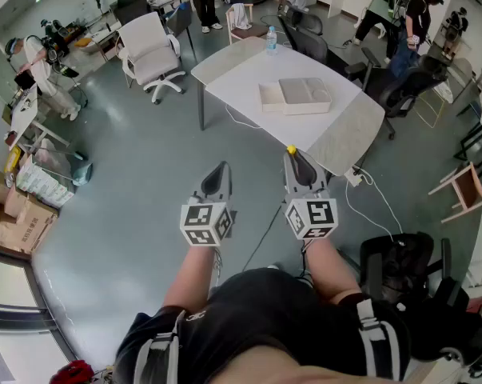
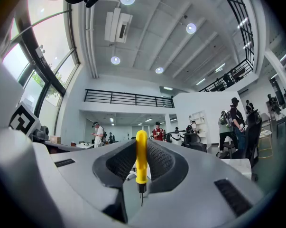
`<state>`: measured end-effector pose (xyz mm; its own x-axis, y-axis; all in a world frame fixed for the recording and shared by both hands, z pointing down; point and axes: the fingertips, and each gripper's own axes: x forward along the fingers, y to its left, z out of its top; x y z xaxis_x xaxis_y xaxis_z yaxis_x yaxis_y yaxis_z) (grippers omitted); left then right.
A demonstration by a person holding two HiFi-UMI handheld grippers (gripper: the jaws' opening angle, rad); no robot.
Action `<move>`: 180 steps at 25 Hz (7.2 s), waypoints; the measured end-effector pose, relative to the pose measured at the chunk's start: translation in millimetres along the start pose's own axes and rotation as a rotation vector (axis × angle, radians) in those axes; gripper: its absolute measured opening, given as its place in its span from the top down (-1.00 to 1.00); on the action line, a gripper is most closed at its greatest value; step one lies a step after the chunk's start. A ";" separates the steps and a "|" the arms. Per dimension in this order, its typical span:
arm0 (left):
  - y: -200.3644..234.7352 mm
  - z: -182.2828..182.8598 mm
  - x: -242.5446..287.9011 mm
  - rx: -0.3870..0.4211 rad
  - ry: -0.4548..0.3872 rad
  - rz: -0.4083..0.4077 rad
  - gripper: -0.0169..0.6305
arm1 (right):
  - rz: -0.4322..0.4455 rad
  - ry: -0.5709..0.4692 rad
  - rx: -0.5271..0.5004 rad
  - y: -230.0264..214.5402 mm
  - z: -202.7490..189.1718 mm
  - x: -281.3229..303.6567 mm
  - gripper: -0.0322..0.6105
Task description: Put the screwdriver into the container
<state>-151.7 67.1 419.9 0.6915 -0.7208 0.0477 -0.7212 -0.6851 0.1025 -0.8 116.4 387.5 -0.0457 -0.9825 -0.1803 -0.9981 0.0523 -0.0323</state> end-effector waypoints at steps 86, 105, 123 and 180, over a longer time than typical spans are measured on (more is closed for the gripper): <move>227.7 28.1 429.1 -0.028 0.044 -0.081 0.91 | -0.055 0.088 0.064 -149.7 -89.2 413.3 0.70; 203.8 18.1 511.1 -0.025 0.065 -0.002 0.91 | 0.037 0.214 0.042 -236.1 -140.7 476.2 0.70; 228.8 -4.7 490.3 -0.042 0.135 0.196 0.91 | 0.187 0.428 -0.026 -243.4 -243.7 532.2 0.69; 272.5 -28.4 425.2 -0.094 0.193 0.410 0.91 | 0.014 1.251 0.419 -258.5 -455.9 568.1 0.57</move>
<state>-53.1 -423.1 496.2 0.3510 -0.8914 0.2868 -0.9362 -0.3281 0.1260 212.5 -536.7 741.5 -0.2884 -0.4699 0.8343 -0.9192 -0.1080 -0.3786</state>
